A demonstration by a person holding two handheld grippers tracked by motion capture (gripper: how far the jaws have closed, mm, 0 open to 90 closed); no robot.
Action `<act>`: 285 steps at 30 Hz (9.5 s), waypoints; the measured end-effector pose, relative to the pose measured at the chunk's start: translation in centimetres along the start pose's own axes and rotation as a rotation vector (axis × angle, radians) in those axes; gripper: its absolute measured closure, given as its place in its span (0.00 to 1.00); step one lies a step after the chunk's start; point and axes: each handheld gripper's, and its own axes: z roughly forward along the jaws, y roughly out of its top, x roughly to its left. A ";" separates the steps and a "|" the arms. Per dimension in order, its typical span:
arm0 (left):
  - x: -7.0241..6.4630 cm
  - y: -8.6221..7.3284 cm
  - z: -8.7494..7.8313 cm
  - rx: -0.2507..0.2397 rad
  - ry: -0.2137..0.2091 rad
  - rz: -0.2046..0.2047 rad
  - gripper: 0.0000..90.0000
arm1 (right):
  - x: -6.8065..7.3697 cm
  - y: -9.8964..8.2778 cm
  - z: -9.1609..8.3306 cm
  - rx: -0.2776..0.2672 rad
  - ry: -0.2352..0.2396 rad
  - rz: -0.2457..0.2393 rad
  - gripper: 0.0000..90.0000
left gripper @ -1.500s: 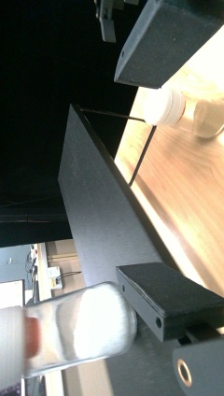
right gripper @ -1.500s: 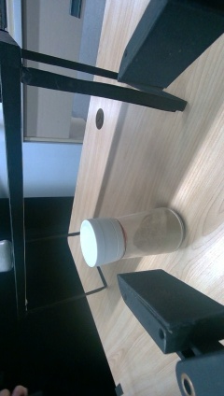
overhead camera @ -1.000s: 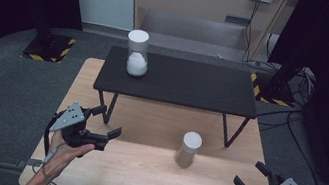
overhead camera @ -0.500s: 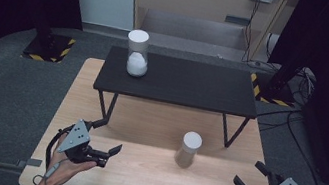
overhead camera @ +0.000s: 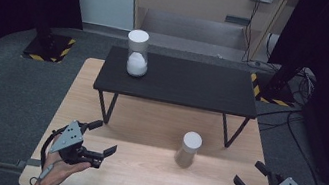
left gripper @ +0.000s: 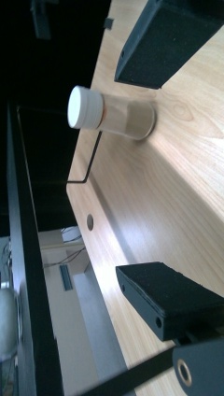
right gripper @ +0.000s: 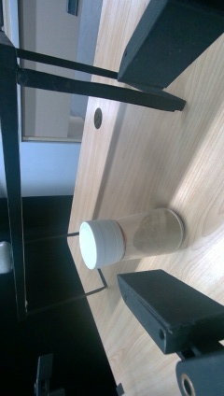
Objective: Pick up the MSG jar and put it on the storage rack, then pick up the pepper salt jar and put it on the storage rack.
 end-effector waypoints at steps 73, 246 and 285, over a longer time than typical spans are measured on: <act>0.0 -1.5 -3.3 -0.066 0.073 -0.077 0.02 | 0.1 -0.1 0.1 -0.017 -0.036 0.004 0.04; 0.5 -1.3 -2.5 -0.029 0.046 -0.068 0.03 | 0.7 24.2 17.1 0.361 0.441 -0.252 0.38; 0.7 -1.3 -2.7 -0.028 0.056 -0.071 0.03 | -2.9 32.7 22.2 0.335 0.130 -0.167 0.38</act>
